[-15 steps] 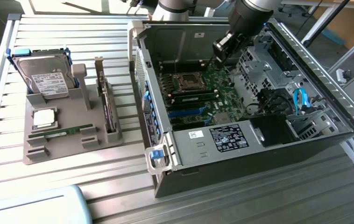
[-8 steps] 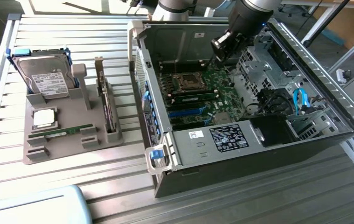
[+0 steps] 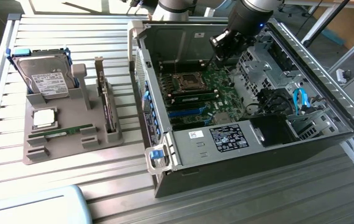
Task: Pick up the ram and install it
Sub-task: 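Press down the ram until it locks into place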
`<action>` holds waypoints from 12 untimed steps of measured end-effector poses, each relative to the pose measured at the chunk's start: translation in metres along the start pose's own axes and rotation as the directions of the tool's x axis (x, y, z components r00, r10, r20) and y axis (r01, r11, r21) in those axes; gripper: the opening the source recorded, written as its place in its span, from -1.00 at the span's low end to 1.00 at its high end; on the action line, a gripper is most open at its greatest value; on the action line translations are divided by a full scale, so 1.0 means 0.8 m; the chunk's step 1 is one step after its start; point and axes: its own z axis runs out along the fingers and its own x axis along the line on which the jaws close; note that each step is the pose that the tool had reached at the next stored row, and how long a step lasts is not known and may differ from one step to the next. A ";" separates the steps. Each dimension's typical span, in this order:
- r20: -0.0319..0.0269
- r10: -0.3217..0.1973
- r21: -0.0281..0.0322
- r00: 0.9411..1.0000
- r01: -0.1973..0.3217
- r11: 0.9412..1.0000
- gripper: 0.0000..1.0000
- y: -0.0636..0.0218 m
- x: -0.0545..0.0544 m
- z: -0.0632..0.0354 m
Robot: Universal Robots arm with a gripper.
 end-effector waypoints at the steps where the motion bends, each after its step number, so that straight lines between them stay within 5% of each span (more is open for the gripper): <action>1: 0.002 0.020 0.000 1.000 -0.020 1.000 -0.79 0.000 0.000 0.000; 7: 0.012 0.139 -0.004 0.990 -0.139 0.990 -0.79 0.000 0.000 0.001; 12: 0.013 0.144 -0.004 0.990 -0.144 0.990 -0.79 0.000 0.000 0.001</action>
